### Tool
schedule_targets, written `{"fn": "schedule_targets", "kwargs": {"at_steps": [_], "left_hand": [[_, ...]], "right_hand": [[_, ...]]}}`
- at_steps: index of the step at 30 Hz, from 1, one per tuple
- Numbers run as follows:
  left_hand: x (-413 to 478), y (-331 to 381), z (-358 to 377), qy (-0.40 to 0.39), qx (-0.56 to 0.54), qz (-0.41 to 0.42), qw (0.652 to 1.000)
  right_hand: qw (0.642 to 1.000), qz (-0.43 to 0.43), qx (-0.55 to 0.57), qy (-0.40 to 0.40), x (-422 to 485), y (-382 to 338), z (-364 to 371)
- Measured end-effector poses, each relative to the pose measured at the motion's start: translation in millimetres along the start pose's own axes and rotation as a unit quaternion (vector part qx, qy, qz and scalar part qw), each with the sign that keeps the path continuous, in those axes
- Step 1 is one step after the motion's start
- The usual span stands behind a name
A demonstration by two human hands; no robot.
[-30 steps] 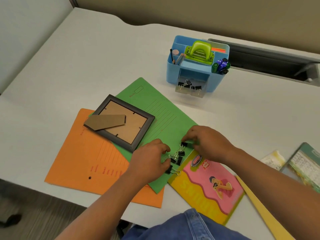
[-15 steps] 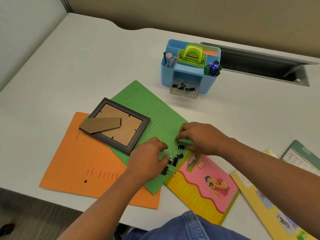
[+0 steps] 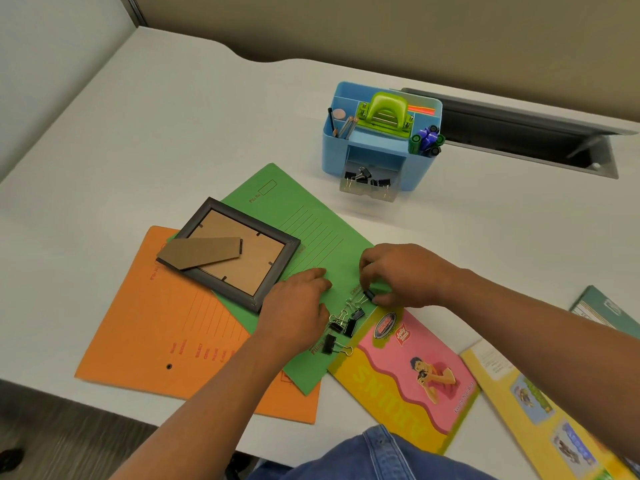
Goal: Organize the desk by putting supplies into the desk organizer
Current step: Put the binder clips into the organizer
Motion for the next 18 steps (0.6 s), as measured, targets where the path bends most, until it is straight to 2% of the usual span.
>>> {"fn": "schedule_targets", "kwargs": {"at_steps": [3,7,13,18], "left_hand": [[0,-1,0,-0.018,0.007,-0.003,1.000],[2,-1,-1,-0.027,0.000,-0.015,1.000],[2,-1,0,-0.034,-0.003,-0.024,0.999],[2,0,-1,-0.036,-0.002,-0.024,0.999]], "right_hand": [[0.999,0.034,0.014,0.017,-1,12,-10],[0.989,0.110,0.043,0.084,0,31,-30],[0.936,0.245,0.103,0.233,15,58,-71],[0.895,0.335,0.065,0.288,34,82,-85]]}}
Point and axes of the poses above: each hand's wrist, its own x-axis towards the middle knuckle, its own z-axis out of the palm, y = z × x, the point moved 4 cm from there along x, towards the middle knuckle, and after that the axes turned 13 degrees about y, right-handed, at the moved point
